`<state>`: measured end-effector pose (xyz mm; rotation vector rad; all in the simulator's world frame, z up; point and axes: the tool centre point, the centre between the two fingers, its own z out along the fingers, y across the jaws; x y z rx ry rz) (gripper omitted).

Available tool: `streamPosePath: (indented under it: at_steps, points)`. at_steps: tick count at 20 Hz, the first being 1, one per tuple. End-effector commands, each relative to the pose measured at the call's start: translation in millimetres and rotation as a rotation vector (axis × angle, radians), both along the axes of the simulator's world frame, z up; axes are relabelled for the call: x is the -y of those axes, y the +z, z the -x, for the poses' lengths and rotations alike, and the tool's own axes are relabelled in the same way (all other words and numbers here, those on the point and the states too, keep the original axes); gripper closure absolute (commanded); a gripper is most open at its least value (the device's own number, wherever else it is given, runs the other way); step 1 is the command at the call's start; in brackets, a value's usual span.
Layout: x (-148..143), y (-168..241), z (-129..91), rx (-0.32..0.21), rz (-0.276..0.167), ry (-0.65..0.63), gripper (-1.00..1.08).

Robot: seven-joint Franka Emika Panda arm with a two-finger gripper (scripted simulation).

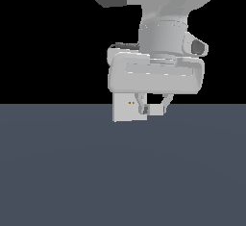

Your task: Plug the charger into the wall socket.

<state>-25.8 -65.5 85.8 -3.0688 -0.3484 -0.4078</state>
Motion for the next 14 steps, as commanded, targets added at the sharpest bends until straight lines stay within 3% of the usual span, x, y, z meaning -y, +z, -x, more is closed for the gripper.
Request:
streamPosePath:
  at_steps: [1,14]
  points:
    - [-4.2,4.7,-2.5,-0.001,0.000,0.051,1.08]
    - [-14.3,14.3,-6.8,-0.005,-0.002,0.165,1.08]
